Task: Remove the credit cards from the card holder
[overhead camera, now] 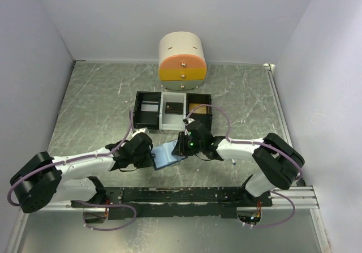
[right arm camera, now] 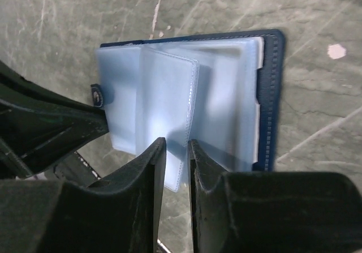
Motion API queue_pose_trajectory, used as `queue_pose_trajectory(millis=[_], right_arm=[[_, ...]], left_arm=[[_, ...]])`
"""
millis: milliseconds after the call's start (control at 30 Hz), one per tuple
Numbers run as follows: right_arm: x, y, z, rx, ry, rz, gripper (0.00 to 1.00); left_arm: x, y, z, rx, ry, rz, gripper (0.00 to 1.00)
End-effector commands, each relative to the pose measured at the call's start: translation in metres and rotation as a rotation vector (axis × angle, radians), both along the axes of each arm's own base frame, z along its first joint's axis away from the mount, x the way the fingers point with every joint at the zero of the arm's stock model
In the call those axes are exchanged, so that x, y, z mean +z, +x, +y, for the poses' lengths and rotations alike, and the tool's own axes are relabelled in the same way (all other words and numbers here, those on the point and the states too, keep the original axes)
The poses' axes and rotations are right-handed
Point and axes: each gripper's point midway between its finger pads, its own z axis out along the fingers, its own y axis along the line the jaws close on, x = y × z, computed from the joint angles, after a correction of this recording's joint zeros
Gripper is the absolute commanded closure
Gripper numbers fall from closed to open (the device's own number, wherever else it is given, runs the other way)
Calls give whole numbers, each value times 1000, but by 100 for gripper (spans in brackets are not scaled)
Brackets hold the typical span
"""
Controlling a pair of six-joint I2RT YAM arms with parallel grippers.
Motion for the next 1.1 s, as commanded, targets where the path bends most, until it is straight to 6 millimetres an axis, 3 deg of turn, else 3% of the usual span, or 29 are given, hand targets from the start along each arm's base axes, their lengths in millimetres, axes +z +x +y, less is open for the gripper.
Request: queue_pose_trajectory(millis=[0, 233, 500, 767, 900, 1067], right_arm=[[18, -3, 14, 37, 71, -7, 78], [29, -2, 19, 51, 98, -22, 77], [45, -19, 55, 222, 219, 10, 67], [32, -34, 86, 325, 194, 51, 59], [38, -13, 69, 225, 103, -35, 58], [51, 25, 20, 23, -74, -170, 58]], left_arm=[[0, 3, -8, -25, 9, -21, 81], [-3, -1, -5, -23, 34, -20, 83], [6, 2, -2, 12, 1, -66, 83], [5, 0, 0, 25, -18, -69, 82], [4, 0, 1, 33, -16, -63, 83], [7, 1, 1, 35, -31, -77, 82]])
